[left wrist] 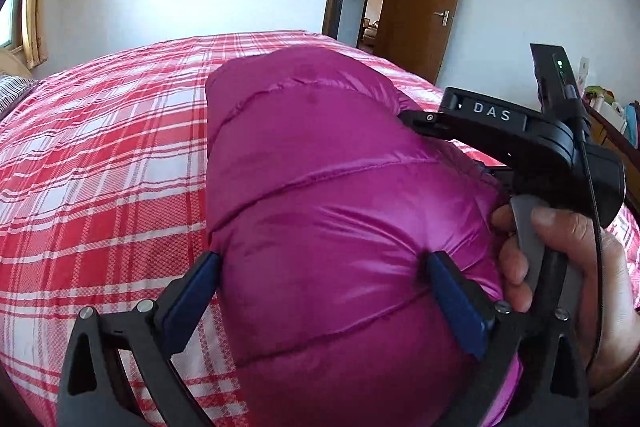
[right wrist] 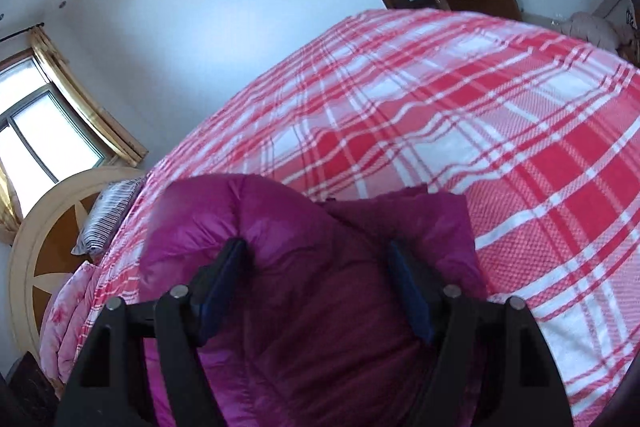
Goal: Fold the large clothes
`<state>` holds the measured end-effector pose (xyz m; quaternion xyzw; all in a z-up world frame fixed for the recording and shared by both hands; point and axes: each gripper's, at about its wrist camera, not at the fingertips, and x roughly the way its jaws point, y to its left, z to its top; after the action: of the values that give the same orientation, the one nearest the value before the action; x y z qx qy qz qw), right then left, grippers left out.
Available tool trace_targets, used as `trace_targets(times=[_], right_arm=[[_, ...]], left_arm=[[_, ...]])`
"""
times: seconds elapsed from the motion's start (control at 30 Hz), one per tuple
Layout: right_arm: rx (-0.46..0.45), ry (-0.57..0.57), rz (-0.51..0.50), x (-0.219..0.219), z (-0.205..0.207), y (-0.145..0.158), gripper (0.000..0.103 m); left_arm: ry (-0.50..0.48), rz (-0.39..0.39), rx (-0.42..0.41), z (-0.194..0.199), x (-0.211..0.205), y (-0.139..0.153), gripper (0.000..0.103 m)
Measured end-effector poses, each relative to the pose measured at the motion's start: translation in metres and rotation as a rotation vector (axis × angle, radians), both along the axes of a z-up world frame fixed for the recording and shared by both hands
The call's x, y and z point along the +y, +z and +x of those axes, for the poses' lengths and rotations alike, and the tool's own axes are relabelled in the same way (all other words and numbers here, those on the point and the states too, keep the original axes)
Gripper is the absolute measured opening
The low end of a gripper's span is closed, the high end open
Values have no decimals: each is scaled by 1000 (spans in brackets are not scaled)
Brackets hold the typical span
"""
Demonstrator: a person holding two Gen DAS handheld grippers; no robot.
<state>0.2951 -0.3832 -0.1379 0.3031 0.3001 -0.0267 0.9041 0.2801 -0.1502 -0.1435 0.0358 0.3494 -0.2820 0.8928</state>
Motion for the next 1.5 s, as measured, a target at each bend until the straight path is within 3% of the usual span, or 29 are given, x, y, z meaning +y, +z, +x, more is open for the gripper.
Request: trace_targets(times=[0.23,0.43,0.57,0.63,0.73,0.8,0.97,1.5], right_arm=[[77,21,-24,2,12,-11,77],[96,6,-53,5,13,-14,76],[96,-2,-64,7,14,-14,76],[96,-3,-67,7,13,-14,76],[96,-3,-66,7,13,-14,76],[98,-7,-68,7,12,-14,76],[111,-10,-76,8,15,-16,76],[165,-10,-128,13,22,-18,77]], left_arm=[[-22,-35,93,25,7,4,102],[188,-132,-17,60,34,50,102],[294,-100,0,94,21,57,102],[318,-80,23,105,10,54,102],[327,61,49,101,-11,36,102],[305,108,94,104,-15,14,102],[295,14,220,116,-1,-10,102],[289,23,248,118,-6,-17,102]])
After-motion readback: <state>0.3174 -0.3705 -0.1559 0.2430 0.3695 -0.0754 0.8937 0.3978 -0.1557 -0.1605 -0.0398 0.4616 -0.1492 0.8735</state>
